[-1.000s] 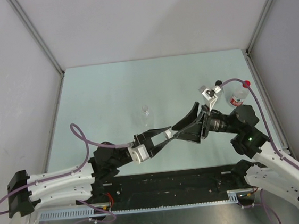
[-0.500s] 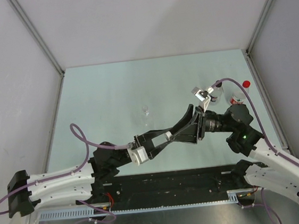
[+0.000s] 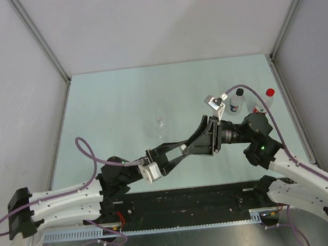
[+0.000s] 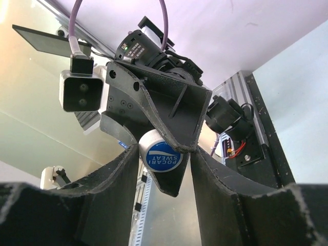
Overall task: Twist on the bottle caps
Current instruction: Pick up the bottle cap from the center of the board.
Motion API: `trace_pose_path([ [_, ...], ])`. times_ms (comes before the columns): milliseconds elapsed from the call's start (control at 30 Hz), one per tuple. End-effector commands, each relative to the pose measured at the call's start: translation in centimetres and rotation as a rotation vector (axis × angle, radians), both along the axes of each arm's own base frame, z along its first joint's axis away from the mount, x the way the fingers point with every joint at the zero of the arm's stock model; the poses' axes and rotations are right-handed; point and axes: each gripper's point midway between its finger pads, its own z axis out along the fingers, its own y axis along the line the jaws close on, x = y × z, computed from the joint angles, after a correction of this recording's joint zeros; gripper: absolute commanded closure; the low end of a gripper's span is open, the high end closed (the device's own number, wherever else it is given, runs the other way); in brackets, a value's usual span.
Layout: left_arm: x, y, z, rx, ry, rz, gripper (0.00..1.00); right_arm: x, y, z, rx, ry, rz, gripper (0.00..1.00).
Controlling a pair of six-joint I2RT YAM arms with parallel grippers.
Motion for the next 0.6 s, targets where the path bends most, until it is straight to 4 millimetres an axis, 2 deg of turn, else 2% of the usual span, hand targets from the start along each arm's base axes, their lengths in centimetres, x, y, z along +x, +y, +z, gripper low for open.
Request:
trace_pose_path([
  [0, 0.02, 0.59, 0.47, -0.024, -0.029, 0.014, 0.94, -1.02, -0.46, 2.83, 0.075, -0.077, 0.021, 0.52],
  [233, -0.07, 0.78, 0.41, -0.024, -0.040, 0.015, 0.94, -1.22, -0.54, 3.11, 0.085, -0.076, 0.024, 0.58],
  [433, 0.03, 0.71, 0.18, -0.019, -0.037, 0.019, 0.92, -1.35, -0.62, 3.27, 0.090, -0.080, 0.023, 0.73],
  [533, 0.14, 0.72, 0.04, -0.017, -0.033, 0.024, 0.84, -1.38, -0.67, 3.44, 0.095, -0.085, 0.017, 0.80],
  [567, 0.20, 0.73, 0.03, -0.017, -0.030, 0.027, 0.77, -1.40, -0.67, 3.41, 0.094, -0.084, 0.017, 0.81],
])
